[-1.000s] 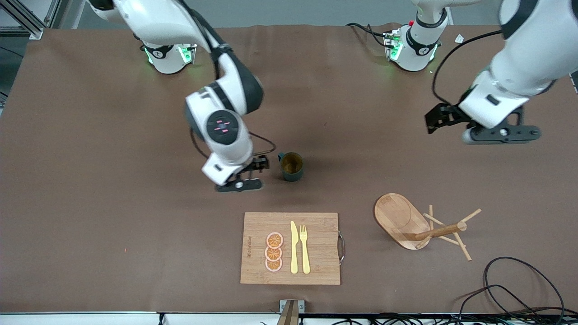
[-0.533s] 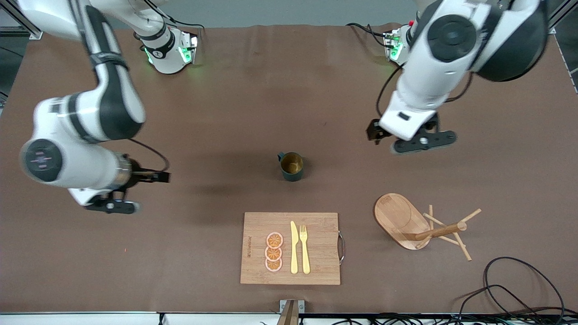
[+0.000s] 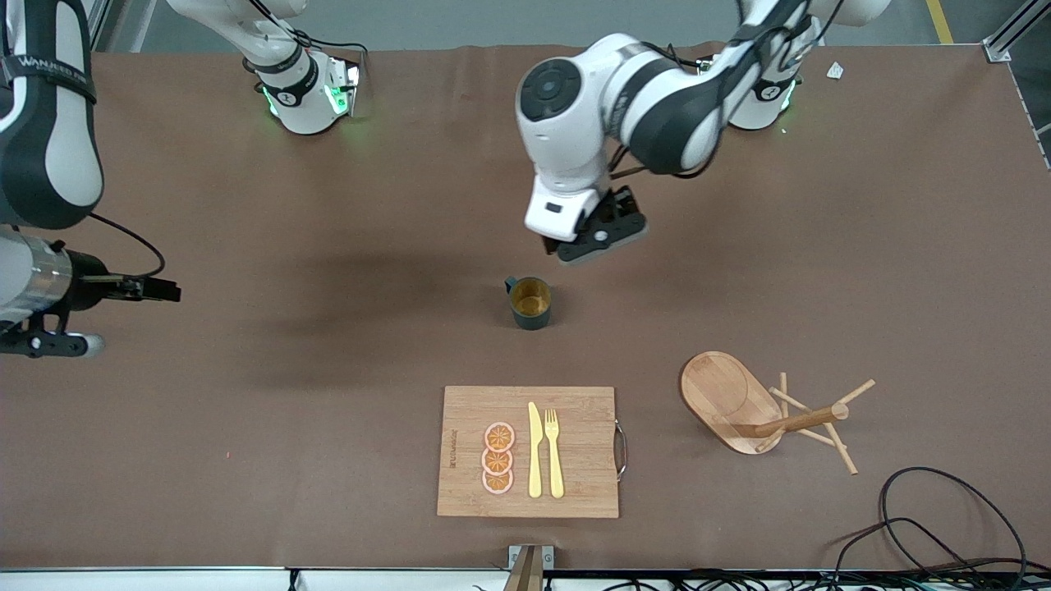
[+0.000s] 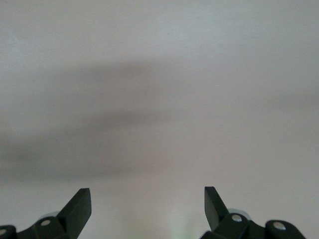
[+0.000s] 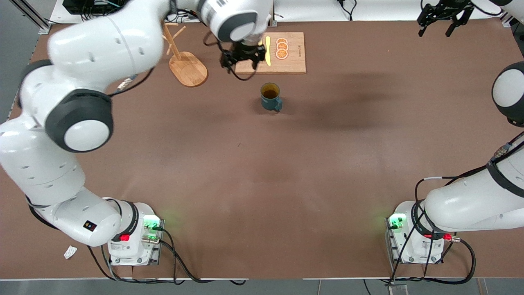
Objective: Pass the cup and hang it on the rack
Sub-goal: 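Set the mug down, withdraw the right gripper while the left gripper approaches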
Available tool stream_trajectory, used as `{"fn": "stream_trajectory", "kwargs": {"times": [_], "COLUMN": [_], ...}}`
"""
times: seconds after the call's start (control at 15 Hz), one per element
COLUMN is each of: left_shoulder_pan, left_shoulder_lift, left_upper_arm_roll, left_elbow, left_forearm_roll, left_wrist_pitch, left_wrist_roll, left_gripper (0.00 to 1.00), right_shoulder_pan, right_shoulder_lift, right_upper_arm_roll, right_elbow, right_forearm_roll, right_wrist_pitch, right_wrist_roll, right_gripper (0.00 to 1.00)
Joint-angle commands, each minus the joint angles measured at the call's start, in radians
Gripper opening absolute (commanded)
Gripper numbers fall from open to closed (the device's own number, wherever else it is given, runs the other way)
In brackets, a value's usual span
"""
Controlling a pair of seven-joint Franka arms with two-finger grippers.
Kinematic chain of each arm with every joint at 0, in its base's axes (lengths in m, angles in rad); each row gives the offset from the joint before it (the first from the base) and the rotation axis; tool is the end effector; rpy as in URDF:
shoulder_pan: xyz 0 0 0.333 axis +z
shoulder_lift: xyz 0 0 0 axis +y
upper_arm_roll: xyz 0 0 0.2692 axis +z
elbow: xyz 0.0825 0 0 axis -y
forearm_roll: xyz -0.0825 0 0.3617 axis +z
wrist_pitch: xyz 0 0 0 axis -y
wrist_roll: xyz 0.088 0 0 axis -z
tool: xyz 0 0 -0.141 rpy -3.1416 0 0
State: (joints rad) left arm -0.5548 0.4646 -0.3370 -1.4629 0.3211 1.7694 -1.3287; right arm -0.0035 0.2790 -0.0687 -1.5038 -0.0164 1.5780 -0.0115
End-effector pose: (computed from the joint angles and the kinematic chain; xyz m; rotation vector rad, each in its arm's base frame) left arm 0.4419 -0.4490 0.3488 -2.8999 -0.5517 -0.1261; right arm 0.5804 -0.0411 0.4181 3.0970 -0.0901 -0.3194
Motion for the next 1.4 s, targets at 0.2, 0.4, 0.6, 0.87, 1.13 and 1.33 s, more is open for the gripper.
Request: {"fn": "stream_trajectory", "kwargs": {"times": [0.2,0.4,0.6,0.87,1.13,1.33], "left_shoulder_pan": [-0.129,-0.169,-0.233,-0.362,-0.447,-0.447], "left_shoulder_lift": [0.167,0.224,0.293,0.345,0.377,0.400], "left_upper_arm_roll": [0.013,0.015,0.035,0.162,0.265,0.265], "left_elbow": [0.087,0.088,0.110,0.110,0.124,0.133], "left_forearm_roll": [0.108,0.189,0.332,0.386,0.398,0.464], "left_wrist_pitch": [0.128,0.217,0.232,0.232,0.243,0.265], "left_wrist_roll": [-0.407,-0.628,-0.791,-0.826,-0.823,-0.830], "left_gripper": [1.00,1.00,1.00,0.94,0.87,0.82], "right_shoulder_pan": [-0.007,-0.004,-0.007,-0.001,0.020,0.019], "right_shoulder_lift": [-0.055,-0.047,-0.046,-0.044,-0.043,-0.052], "right_upper_arm_roll": [0.020,0.023,0.023,0.024,0.029,0.027], "right_elbow": [-0.012,0.033,0.043,0.080,0.091,0.082], "right_forearm_roll": [-0.042,-0.027,-0.002,-0.004,0.001,0.001], "right_wrist_pitch": [-0.004,-0.036,-0.039,-0.059,-0.072,-0.105], "right_wrist_roll": [0.002,0.016,0.008,0.002,0.016,0.015], "right_gripper": [1.00,1.00,1.00,1.00,1.00,1.00]}}
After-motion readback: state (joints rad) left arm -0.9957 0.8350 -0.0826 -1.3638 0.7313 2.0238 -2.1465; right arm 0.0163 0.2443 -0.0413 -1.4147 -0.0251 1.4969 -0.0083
